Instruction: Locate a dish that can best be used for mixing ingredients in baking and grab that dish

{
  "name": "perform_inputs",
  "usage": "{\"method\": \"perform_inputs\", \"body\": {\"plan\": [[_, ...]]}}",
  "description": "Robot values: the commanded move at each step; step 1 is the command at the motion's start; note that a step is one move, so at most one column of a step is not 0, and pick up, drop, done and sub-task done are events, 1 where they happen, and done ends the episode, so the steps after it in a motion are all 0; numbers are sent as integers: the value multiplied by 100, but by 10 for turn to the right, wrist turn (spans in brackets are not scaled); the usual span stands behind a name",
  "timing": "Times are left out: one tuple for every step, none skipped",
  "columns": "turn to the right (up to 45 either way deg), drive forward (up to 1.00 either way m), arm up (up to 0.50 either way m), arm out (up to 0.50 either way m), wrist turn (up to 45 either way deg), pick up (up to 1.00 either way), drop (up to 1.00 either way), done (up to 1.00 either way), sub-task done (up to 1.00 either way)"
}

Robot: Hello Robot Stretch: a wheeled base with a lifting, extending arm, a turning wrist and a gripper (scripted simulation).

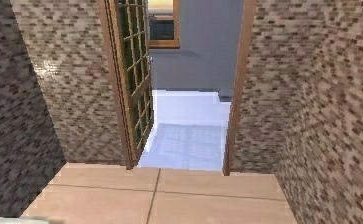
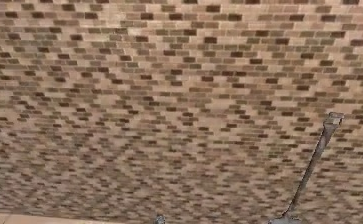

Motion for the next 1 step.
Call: {"method": "perform_inputs", "body": {"plan": [[0, 100, 0, 0, 0, 0, 0, 0, 0]]}}
